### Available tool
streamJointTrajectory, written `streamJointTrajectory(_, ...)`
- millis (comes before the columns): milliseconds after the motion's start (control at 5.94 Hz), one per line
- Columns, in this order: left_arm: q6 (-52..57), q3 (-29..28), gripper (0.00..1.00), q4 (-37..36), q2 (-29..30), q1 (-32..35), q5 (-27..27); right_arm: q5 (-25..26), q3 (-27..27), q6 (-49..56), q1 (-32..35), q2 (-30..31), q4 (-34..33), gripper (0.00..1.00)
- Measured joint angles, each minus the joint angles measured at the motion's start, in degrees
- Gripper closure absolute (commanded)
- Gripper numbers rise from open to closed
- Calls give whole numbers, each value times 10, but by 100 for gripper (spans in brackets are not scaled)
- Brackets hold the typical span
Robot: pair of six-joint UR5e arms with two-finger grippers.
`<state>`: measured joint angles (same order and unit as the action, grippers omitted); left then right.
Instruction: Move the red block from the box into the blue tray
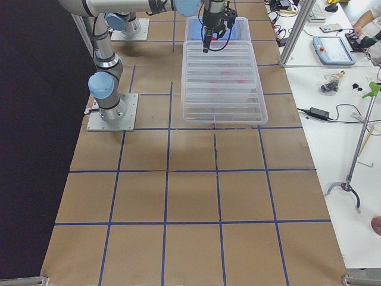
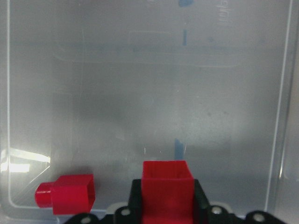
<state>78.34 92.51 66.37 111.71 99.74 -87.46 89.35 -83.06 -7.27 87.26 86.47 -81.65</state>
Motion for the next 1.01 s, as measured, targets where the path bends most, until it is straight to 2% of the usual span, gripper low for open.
streamJointTrajectory(337, 3, -56, 88, 96, -35, -12, -2, 13, 1, 40, -31, -3, -3, 0)
streamJointTrajectory(505, 16, -68, 88, 125, -46, -38, -3, 18, 1, 96, -77, -3, -4, 0)
streamJointTrajectory(842, 105, -52, 87, 132, -58, -124, -4, 21, -2, 230, -186, -8, -5, 0)
streamJointTrajectory(1010, 171, -28, 86, 109, -60, -164, -4, 33, -4, 281, -234, -18, -12, 0)
